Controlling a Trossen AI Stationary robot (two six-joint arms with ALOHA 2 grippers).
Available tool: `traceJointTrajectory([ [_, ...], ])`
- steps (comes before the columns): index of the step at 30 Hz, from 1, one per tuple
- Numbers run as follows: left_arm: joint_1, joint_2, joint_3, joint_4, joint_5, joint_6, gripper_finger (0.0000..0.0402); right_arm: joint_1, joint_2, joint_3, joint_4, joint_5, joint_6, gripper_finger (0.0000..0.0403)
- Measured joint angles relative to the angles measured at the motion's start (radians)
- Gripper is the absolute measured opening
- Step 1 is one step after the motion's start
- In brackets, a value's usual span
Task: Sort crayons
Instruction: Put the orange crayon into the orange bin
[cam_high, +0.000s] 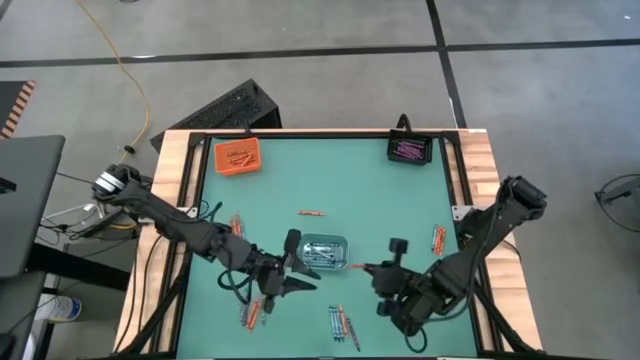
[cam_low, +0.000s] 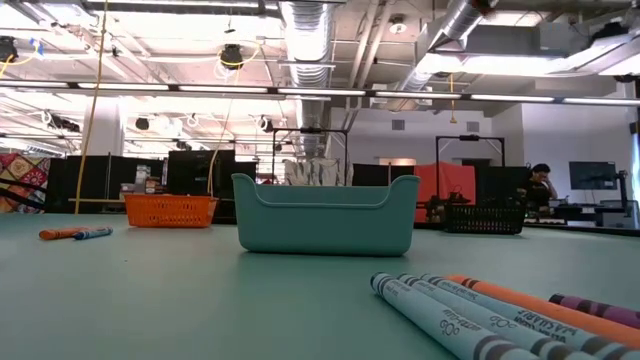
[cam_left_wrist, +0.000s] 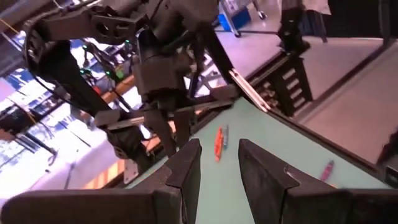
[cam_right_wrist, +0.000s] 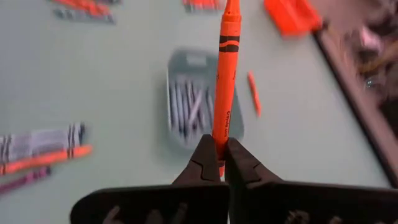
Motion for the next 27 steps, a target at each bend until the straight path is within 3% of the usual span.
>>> traceJointTrajectory([
  [6,0.018,0.036,-0.001,0.059,-0.025,0.041,0.0098,-0.029,0.000,0.047,0.177,0.043,-0.286,0.0000],
  [16,0.028,0.034,-0.002,0.164,-0.032,0.052,0.0098,-0.024,0.000,0.079,0.375,0.088,-0.588,0.0000],
  [27,0.077,0.034,-0.002,0.168,0.087,-0.038,0.0098,-0.066,0.000,0.079,0.553,0.054,-0.801,0.0000],
])
